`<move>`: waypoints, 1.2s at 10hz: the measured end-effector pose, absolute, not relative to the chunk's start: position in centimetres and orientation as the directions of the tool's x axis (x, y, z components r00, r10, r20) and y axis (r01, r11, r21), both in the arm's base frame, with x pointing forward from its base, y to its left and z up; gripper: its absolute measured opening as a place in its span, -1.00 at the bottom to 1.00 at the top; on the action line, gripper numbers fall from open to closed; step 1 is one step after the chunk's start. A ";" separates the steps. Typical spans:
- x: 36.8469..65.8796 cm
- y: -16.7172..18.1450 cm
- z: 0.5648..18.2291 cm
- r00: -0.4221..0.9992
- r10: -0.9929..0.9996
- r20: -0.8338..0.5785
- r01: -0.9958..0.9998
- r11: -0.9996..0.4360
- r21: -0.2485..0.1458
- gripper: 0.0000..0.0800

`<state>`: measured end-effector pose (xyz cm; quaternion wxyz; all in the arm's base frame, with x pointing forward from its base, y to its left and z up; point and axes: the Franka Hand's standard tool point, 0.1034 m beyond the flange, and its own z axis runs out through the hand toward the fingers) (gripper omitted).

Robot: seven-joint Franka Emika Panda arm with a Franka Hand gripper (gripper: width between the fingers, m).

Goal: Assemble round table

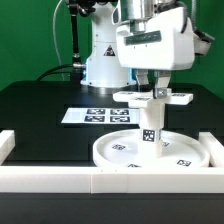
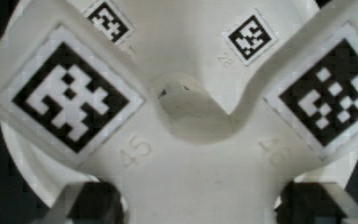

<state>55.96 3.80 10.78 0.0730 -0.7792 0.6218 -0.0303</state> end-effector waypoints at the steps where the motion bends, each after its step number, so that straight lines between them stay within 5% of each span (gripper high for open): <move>1: 56.0 3.8 10.8 0.172 -0.984 -0.050 -0.975 -0.162 -0.149 0.08; 6: 56.0 3.7 10.8 -0.096 -0.987 -0.128 -0.988 0.110 -0.110 0.08; 8: 56.0 3.8 10.8 -0.083 -0.988 -0.128 -0.989 0.098 -0.112 0.10; 10: 56.0 3.9 10.9 -0.067 -0.989 -0.130 -0.990 0.082 -0.117 0.56; 12: 56.3 3.8 13.0 -0.011 -0.988 -0.155 -0.987 0.036 -0.159 0.62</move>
Offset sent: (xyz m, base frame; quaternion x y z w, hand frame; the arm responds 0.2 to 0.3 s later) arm 0.0034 -0.0053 -0.0035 -0.0479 -0.0120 0.1917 0.9802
